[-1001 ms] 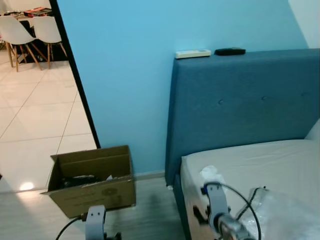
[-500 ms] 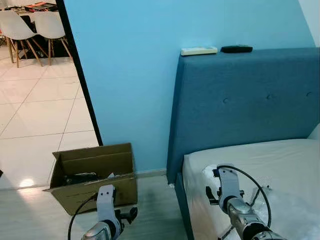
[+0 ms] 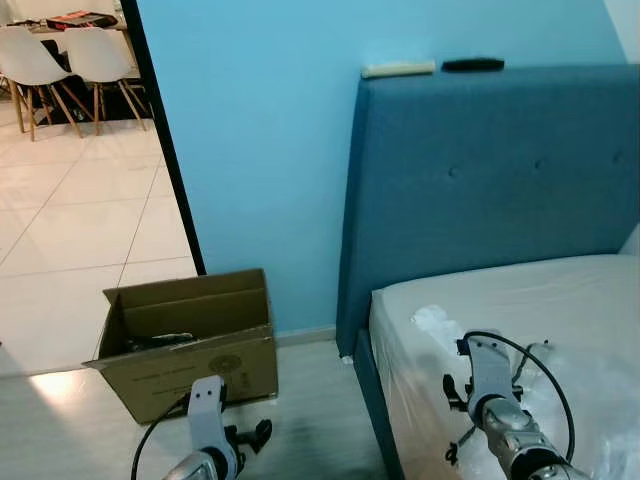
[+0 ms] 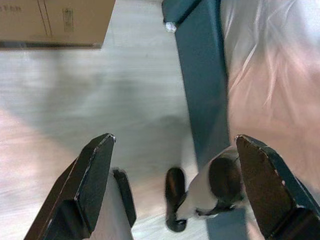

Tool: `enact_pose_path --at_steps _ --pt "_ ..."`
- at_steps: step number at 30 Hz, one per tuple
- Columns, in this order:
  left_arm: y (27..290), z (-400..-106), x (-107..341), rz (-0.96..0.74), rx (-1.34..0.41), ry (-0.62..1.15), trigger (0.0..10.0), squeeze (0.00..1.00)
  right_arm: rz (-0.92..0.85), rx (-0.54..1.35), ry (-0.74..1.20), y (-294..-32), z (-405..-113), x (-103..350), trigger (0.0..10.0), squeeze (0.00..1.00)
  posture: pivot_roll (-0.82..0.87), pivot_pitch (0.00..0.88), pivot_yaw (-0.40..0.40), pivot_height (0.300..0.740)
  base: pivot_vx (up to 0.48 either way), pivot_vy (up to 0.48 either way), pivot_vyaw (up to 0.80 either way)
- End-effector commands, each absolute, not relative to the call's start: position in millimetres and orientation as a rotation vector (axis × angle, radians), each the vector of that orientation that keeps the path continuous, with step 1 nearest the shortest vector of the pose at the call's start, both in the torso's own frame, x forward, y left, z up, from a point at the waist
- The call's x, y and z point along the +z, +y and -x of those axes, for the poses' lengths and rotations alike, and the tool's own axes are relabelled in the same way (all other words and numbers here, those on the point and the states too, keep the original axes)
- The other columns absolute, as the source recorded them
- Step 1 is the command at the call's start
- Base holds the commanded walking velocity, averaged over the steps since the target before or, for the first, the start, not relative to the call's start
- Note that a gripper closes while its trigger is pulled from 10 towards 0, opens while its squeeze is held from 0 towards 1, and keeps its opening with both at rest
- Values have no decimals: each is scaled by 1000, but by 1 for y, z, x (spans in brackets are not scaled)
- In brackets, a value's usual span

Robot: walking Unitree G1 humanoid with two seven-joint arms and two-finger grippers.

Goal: Clean up the room

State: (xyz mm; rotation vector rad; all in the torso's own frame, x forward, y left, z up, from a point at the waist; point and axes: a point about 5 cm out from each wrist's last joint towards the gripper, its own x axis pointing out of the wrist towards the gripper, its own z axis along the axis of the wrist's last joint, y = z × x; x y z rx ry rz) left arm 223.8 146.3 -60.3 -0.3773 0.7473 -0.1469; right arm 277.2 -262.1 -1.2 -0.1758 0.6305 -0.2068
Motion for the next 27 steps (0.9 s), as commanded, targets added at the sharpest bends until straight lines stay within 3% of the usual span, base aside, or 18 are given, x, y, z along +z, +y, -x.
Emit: enact_pose_path --at_steps 1,9,10,11,17,27 --pt "151 -220 -62 360 -148 761 10000 0 221 -241 571 -273 -286 13 10000 0 -134 0 4 590 0 0 0" --pt "152 -219 -63 360 -148 764 10000 0 305 -317 531 -296 -291 31 10000 0 -137 0 4 570 0 0 0" --pt "153 -219 -63 360 -150 760 10000 0 384 -387 481 -319 -292 49 10000 0 -140 0 7 565 0 0 0" --pt "154 -219 -63 361 -151 759 10000 0 399 -404 458 -325 -292 56 10000 0 -140 0 7 565 0 0 0" --pt "154 -220 -62 359 -160 755 10000 0 430 -294 312 -336 -301 98 10000 0 -161 0 20 565 0 0 0" --pt "151 -220 -62 360 -175 760 10000 0 535 -256 241 -346 -293 165 10000 0 -183 0 33 565 0 0 -688"
